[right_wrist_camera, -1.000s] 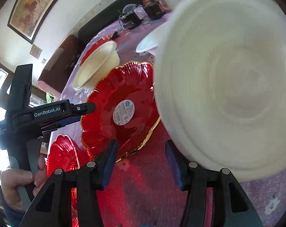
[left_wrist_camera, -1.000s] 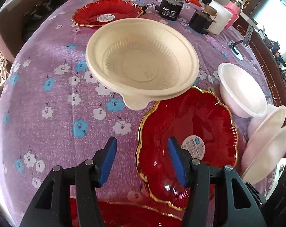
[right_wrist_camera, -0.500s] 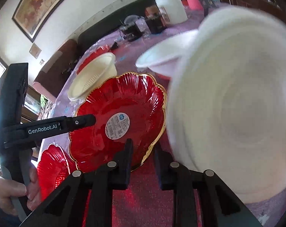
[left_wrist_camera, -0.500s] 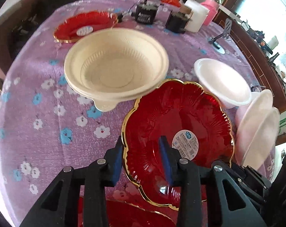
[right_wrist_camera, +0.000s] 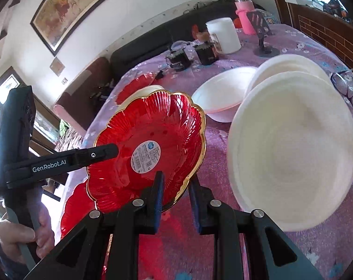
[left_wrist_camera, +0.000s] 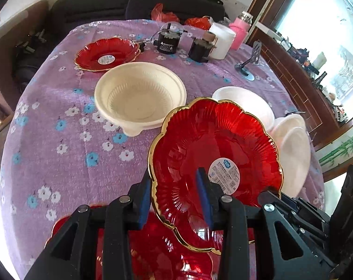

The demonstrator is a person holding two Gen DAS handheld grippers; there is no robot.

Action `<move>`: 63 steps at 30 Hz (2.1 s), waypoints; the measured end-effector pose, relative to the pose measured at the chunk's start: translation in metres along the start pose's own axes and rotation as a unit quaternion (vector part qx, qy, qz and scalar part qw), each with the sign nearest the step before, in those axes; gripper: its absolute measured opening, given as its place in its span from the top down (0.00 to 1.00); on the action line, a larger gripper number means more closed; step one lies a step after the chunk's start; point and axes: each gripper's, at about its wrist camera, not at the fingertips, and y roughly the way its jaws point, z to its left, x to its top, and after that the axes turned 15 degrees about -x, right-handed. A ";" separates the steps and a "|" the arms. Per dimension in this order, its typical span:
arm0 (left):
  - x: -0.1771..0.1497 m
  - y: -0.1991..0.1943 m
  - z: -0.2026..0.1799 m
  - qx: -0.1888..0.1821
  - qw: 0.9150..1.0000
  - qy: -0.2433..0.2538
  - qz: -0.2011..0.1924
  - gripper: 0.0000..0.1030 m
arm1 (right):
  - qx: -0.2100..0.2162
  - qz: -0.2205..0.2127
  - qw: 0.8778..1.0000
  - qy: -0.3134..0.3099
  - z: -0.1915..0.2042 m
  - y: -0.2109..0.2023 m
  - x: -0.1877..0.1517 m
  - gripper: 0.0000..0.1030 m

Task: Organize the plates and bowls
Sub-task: 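Grasp the rim of the labeled red plate with the left tool, then lay the labeled red plate onto the wedding plate and open the left tool, then grasp the stack of white bowls by the rim with the right tool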

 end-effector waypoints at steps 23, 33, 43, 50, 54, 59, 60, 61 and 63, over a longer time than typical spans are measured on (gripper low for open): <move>-0.125 -0.086 0.061 -0.011 0.997 -0.053 -0.051 0.65 | 0.084 0.040 0.991 -0.095 0.071 -0.020 -0.064 0.77; -0.153 -0.085 0.078 0.031 0.997 -0.060 -0.044 0.65 | 0.075 0.068 0.985 -0.141 0.098 0.004 -0.088 0.77; -0.152 -0.086 0.062 0.081 0.996 -0.010 -0.035 0.40 | 0.059 0.080 0.980 -0.175 0.107 0.010 -0.088 0.74; -0.149 -0.103 0.061 0.079 0.996 -0.008 -0.050 0.34 | 0.069 0.076 0.979 -0.174 0.106 0.001 -0.083 0.57; -0.146 -0.109 0.057 0.051 0.997 -0.011 -0.057 0.34 | 0.074 0.067 0.982 -0.160 0.094 -0.009 -0.078 0.51; -0.138 -0.108 0.036 0.021 0.998 0.003 -0.058 0.34 | 0.100 0.052 0.986 -0.125 0.065 -0.024 -0.068 0.50; -0.135 -0.106 0.031 0.015 0.998 0.007 -0.056 0.34 | 0.105 0.046 0.987 -0.116 0.056 -0.029 -0.064 0.50; -0.133 -0.104 0.026 0.010 0.998 0.011 -0.053 0.34 | 0.104 0.040 0.988 -0.111 0.049 -0.033 -0.061 0.50; -0.124 -0.098 0.013 -0.005 0.999 0.020 -0.046 0.34 | 0.098 0.025 0.990 -0.101 0.033 -0.042 -0.054 0.50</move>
